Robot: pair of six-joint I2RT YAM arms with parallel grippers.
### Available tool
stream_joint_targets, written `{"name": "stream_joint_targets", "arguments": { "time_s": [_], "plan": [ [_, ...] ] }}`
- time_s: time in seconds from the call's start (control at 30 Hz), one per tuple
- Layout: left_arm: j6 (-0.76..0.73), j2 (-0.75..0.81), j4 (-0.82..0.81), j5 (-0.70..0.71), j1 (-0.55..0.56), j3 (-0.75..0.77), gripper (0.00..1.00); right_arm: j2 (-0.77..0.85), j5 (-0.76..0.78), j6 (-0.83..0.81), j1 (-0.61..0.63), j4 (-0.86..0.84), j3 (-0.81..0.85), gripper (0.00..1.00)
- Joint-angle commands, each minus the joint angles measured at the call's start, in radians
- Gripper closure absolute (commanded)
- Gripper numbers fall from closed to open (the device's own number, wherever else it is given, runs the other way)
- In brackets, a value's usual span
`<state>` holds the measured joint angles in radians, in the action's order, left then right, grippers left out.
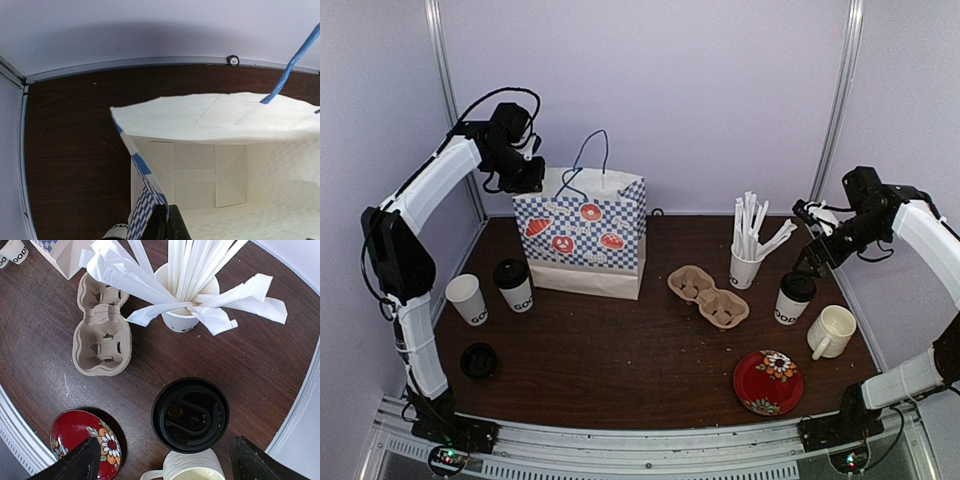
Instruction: Pack the takeout coffee
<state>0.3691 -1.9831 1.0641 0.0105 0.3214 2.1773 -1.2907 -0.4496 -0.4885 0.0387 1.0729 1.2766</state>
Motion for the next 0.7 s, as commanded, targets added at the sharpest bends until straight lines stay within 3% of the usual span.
{"name": "stream_joint_targets", "arguments": {
  "time_s": [0.0, 0.27, 0.67],
  "plan": [
    [0.010, 0.074, -0.049, -0.156, 0.002, 0.032, 1.00, 0.017, 0.005, 0.014, -0.005, 0.009, 0.032, 0.07],
    [0.044, 0.173, -0.036, -0.395, 0.002, 0.012, 1.00, 0.047, -0.002, 0.032, -0.005, 0.017, 0.042, 0.07],
    [0.006, 0.262, 0.080, -0.603, 0.036, -0.082, 1.00, 0.052, -0.037, 0.048, -0.003, 0.057, 0.110, 0.07]
  ]
}}
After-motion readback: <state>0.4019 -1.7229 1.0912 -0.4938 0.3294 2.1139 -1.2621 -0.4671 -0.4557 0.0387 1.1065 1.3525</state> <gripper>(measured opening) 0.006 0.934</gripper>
